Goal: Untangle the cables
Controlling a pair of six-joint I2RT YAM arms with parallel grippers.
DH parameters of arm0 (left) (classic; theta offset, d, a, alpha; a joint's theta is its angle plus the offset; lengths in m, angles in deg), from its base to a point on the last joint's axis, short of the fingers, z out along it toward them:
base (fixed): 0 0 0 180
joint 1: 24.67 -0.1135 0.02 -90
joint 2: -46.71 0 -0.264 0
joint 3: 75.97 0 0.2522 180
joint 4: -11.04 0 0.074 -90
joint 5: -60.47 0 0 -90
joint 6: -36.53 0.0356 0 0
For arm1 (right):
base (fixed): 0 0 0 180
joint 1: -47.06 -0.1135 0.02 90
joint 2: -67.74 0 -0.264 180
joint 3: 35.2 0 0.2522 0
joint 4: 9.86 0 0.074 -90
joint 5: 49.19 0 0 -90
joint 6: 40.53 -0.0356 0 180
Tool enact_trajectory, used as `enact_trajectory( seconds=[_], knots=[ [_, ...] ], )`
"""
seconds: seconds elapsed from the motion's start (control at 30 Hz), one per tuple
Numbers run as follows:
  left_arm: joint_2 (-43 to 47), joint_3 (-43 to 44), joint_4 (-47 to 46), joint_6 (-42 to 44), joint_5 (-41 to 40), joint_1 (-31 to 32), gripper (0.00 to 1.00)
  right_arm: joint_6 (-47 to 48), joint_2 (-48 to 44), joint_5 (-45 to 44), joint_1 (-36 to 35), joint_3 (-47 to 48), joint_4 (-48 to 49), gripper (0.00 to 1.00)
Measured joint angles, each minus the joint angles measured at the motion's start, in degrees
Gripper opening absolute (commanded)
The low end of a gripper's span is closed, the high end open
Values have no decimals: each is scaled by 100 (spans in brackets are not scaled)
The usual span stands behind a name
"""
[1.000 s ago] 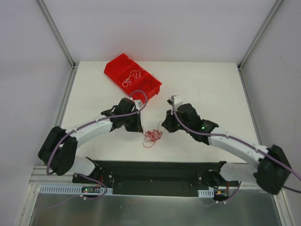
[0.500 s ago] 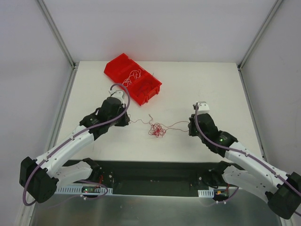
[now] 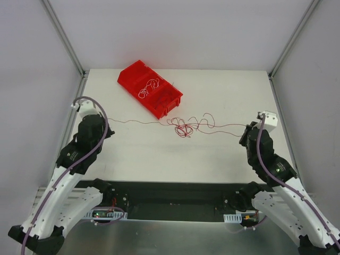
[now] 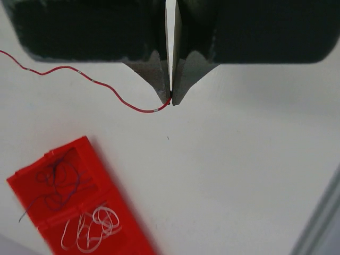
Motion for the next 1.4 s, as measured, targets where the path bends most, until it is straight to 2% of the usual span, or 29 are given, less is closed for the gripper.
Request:
enact_trajectory(
  seconds=[0.17, 0.37, 0.57, 0.8, 1.1, 1.2, 1.4],
  knots=[
    [599, 225, 94, 57, -831, -2, 0, -81, 133, -323, 297, -11, -192, 0],
    [796, 334, 306, 101, -1639, -2, 0, -457, 511, -457, 820, -11, -608, 0],
    [1226, 511, 446, 195, -2450, 0, 0, -706, 284, -627, 1078, -11, -824, 0],
    [1526, 1032, 444, 846, -3639, -2, 0, -828, 103, -870, 1434, -9, -1023, 0],
    [1971, 1191, -393, 2420, -4304, -2, 0, -927, 188, -962, 1971, 28, -1217, 0],
    [2090, 1119, -1054, 3226, -4360, -2, 0, -931, 179, -964, 2267, 105, -1287, 0],
    [2286, 706, -2977, 5243, -4358, -2, 0, -949, 199, -748, 2881, 201, -1300, 0]
  ],
)
